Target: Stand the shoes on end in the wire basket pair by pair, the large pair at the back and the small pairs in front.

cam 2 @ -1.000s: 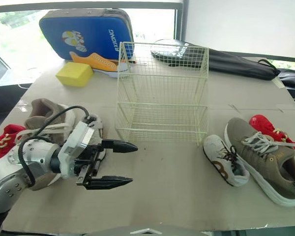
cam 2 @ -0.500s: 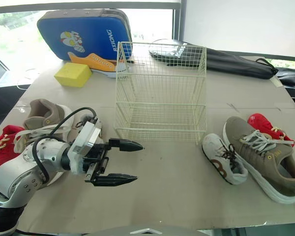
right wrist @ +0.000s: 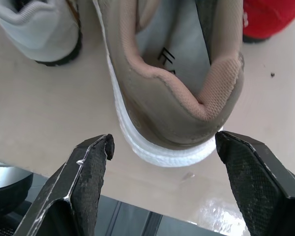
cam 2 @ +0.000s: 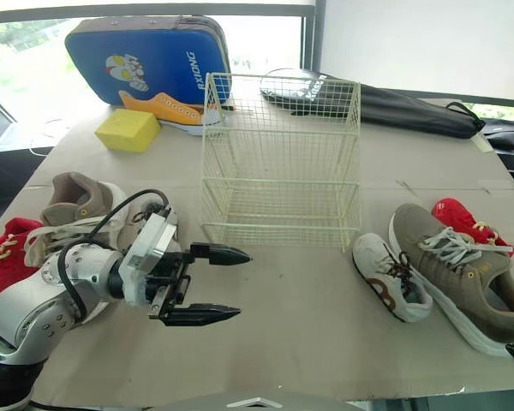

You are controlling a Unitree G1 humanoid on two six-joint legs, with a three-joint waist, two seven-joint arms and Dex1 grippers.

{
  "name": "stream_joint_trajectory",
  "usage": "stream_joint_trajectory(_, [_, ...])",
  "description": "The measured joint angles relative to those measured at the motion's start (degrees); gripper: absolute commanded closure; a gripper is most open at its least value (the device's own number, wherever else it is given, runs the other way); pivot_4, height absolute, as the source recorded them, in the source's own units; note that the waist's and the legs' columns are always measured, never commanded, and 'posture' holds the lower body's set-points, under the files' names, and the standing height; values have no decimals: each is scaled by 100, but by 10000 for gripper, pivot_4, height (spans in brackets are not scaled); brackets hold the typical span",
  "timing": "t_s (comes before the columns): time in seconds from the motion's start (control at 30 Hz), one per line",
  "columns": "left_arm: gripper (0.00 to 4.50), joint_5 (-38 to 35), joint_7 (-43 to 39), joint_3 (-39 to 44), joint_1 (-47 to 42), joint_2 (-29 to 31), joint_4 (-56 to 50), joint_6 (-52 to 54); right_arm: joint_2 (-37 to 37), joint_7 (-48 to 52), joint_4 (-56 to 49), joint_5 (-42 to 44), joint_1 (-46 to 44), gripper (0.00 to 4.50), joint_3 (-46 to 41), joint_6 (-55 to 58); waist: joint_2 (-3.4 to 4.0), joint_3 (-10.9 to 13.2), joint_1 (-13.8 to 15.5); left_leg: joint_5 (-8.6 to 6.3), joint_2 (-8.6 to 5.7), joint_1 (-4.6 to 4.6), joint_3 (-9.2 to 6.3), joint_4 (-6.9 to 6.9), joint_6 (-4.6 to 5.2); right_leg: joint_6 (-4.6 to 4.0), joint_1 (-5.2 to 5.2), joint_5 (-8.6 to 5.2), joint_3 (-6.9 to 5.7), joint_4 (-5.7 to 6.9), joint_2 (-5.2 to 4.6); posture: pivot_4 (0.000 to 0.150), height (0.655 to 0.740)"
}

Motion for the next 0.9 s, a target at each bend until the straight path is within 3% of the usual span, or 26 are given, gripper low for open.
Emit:
stream_joint_trajectory(0.4, [0, -28, 86, -25, -176, -6, -99, 124, 197, -219, 115, 597, -845, 10637, 429, -8, -3, -1, -17, 2, 2, 6, 9, 8, 3, 0, 3, 0, -1, 5, 13, 1500, 7400])
stream_joint_trajectory(0.47, [0, -78, 149, -39, -263, -7, -117, 196, 196, -284, 226, 493, -855, 12984, 627, -167, -7, -5, -15, 5, 1, 8, 9, 8, 8, 0, 4, 0, 0, 6, 16, 1500, 7400])
stream_joint_trajectory(0.7, [0, -235, 408, -97, -545, -72, -130, 465, 358, -534, 560, 349, -1128, 43190, 952, -666, -36, -12, -107, 5, 5, 9, 17, 10, 8, -1, 8, 1, 6, 10, 17, 1500, 7400])
stream_joint_trajectory(0.9, [0, -238, 611, -201, -850, -197, -127, 565, 615, -787, 521, 357, -1166, 44748, 1069, -862, -40, -12, -167, 14, 5, 10, 27, 11, 24, -1, 8, 1, 16, 26, 18, 1500, 7400])
